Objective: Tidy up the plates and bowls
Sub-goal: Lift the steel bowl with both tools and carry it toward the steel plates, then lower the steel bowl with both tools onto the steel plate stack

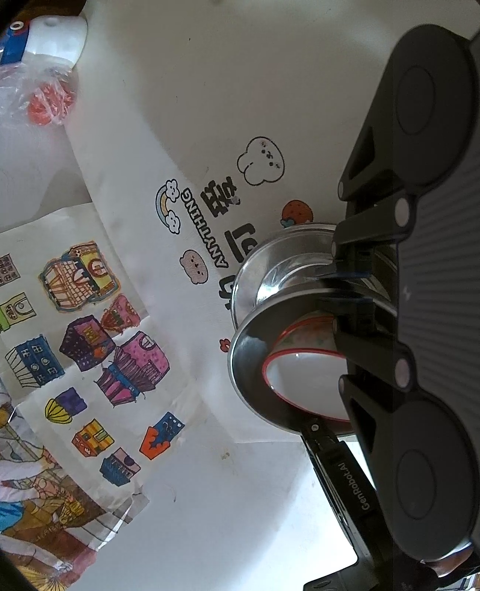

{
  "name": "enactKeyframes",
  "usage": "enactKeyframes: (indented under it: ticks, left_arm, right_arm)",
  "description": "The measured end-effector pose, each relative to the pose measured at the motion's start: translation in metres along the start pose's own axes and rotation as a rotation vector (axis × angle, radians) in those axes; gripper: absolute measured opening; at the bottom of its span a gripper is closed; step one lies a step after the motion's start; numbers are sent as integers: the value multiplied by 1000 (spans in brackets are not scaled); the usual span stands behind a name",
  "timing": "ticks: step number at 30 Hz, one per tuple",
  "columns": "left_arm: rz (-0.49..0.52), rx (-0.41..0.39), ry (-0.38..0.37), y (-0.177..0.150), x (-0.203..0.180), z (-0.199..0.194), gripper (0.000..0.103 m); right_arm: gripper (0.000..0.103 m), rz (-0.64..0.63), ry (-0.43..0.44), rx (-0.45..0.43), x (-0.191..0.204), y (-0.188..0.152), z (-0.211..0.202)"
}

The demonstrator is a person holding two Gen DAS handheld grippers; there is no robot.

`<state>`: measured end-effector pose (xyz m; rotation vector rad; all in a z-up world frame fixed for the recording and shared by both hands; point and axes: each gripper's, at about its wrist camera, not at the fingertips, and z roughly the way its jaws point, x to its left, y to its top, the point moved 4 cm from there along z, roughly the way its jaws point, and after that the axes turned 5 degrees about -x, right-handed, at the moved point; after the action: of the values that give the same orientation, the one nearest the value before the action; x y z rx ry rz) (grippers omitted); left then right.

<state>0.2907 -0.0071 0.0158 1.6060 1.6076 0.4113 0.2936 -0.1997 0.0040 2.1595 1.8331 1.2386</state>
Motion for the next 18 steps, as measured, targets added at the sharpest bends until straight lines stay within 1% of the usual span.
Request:
enactKeyframes:
  ticks: [9,18]
  left_arm:
    - [-6,18,3,1,3,13,9]
    - [-11,26,9,2,5,18,9]
  right_arm:
    - [13,1,-3,12,-4,2,9]
    - [13,1,-2,16,-3,5,12]
